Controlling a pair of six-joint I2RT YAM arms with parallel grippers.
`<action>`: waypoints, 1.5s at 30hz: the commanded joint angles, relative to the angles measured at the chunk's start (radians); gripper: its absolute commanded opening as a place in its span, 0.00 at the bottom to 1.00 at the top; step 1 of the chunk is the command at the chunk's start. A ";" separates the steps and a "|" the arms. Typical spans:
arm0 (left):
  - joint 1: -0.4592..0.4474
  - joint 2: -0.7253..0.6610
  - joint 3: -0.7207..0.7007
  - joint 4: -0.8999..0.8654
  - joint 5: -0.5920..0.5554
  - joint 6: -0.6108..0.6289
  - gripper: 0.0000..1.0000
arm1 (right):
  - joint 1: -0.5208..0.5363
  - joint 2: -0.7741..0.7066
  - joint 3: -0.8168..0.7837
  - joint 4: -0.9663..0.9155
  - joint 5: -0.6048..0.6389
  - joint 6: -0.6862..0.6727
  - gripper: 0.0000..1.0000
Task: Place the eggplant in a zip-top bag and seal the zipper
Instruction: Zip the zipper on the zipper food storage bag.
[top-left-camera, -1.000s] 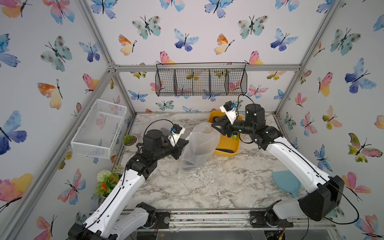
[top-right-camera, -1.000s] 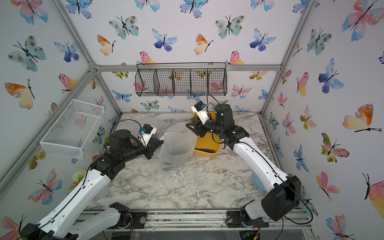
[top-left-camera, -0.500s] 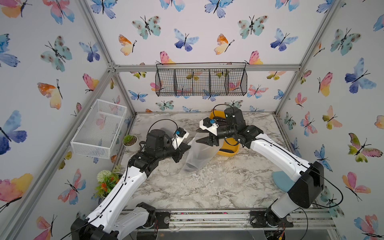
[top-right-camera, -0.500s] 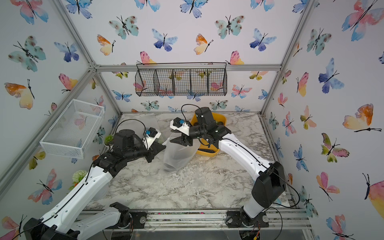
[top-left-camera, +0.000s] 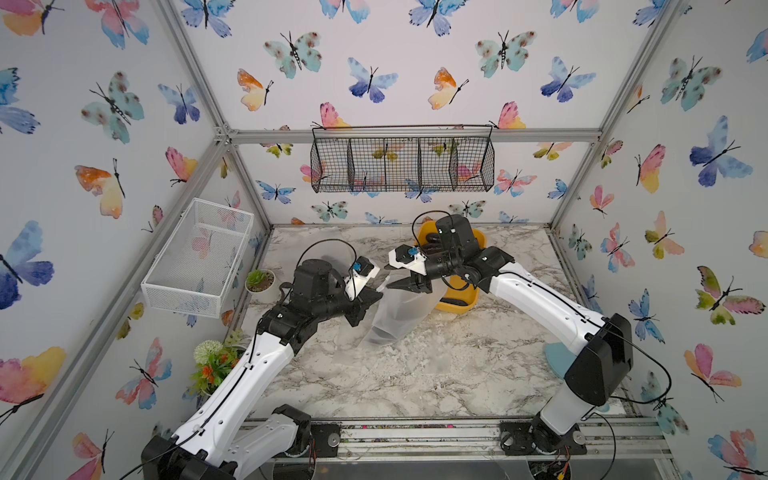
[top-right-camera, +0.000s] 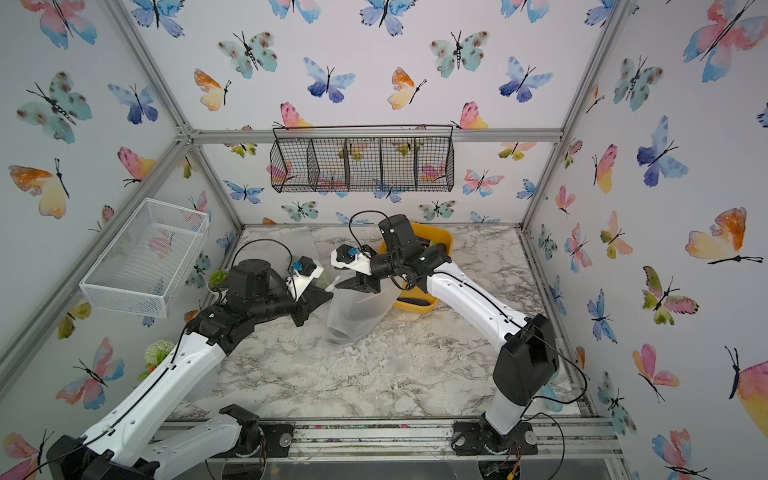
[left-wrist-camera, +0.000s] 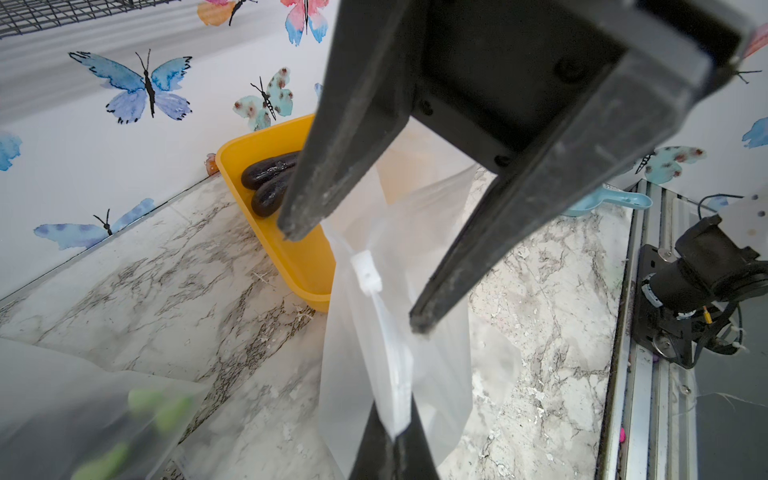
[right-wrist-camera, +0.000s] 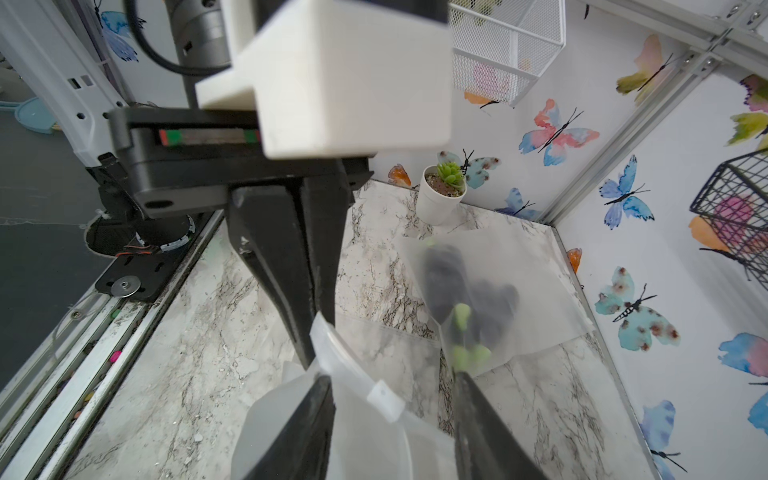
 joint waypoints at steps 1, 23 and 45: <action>-0.006 -0.007 0.019 -0.021 0.017 0.016 0.00 | 0.005 0.026 0.061 -0.088 -0.003 -0.048 0.42; -0.003 -0.021 0.013 -0.015 -0.033 0.024 0.00 | 0.014 0.123 0.227 -0.366 0.022 -0.208 0.27; 0.000 -0.065 0.016 0.030 -0.030 -0.050 0.46 | 0.016 0.104 0.190 -0.274 0.074 -0.148 0.04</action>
